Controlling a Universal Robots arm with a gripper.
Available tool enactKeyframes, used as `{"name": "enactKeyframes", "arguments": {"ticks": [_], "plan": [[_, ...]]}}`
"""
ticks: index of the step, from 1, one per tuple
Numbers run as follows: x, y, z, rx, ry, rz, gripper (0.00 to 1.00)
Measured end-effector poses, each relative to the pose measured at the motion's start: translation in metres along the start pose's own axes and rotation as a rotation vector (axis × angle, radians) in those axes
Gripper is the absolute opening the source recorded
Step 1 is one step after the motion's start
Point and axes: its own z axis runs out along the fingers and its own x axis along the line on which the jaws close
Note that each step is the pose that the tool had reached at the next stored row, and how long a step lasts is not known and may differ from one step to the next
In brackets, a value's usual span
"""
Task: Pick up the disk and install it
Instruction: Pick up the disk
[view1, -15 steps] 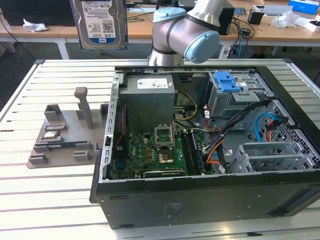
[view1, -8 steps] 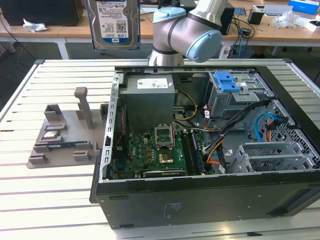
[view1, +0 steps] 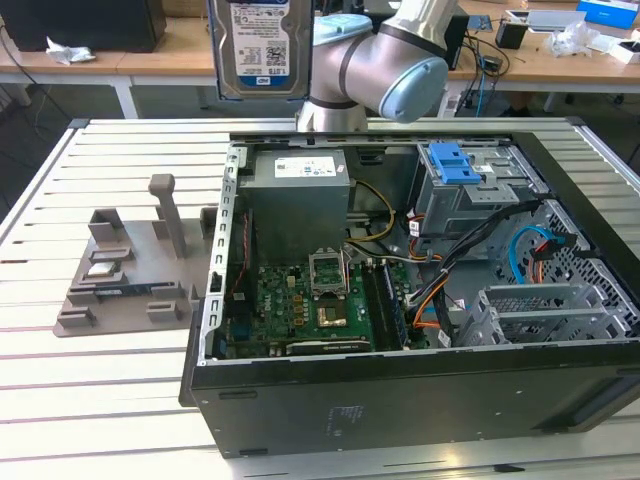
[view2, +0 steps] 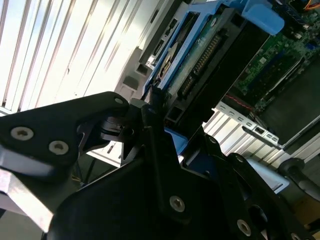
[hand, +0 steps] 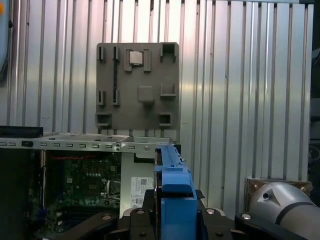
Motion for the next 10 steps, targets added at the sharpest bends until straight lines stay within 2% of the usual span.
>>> {"name": "enactKeyframes", "arguments": {"ticks": [10], "plan": [[0.0015,-0.0385,-0.0008,-0.0037,0.0,-0.002,0.36]]}}
